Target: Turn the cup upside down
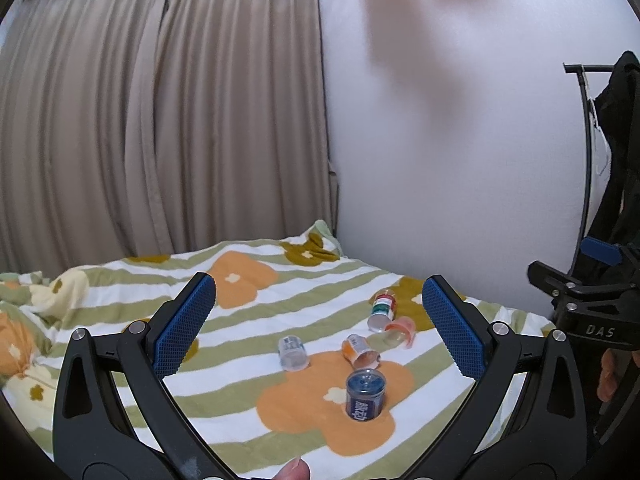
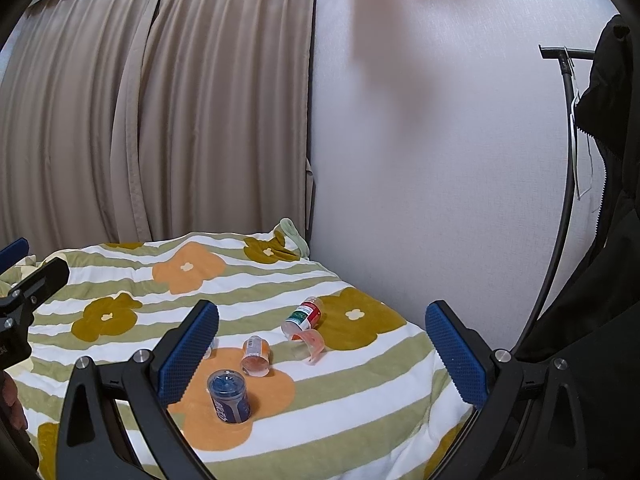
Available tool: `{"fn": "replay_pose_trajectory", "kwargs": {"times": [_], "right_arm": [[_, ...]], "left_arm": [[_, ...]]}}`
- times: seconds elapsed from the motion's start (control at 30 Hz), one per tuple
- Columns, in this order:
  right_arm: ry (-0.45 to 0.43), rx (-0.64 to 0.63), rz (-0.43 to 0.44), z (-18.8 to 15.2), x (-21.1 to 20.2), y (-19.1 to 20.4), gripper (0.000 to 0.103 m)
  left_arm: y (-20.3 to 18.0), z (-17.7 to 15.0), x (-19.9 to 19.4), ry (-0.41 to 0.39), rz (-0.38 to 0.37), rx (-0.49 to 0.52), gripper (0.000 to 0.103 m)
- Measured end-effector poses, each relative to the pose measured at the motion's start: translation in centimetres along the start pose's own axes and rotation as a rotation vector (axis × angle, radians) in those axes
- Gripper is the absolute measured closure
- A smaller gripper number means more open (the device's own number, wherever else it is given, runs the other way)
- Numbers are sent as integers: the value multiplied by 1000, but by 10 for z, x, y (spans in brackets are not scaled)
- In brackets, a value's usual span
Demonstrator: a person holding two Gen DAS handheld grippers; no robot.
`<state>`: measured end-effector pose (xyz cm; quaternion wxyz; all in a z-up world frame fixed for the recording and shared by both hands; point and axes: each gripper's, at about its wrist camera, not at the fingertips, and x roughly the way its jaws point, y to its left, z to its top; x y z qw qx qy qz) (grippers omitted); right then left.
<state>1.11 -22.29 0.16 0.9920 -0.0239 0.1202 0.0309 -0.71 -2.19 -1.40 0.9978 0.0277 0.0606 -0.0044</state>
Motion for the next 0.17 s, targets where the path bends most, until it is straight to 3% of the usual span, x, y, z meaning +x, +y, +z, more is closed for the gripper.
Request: {"fn": "replay_pose_trajectory", "kwargs": {"times": [0.17], "right_arm": [[1,-2,3,1,1,-1,0]], "left_arm": [[-3,-1,-1,2,-28,-17,0]]}}
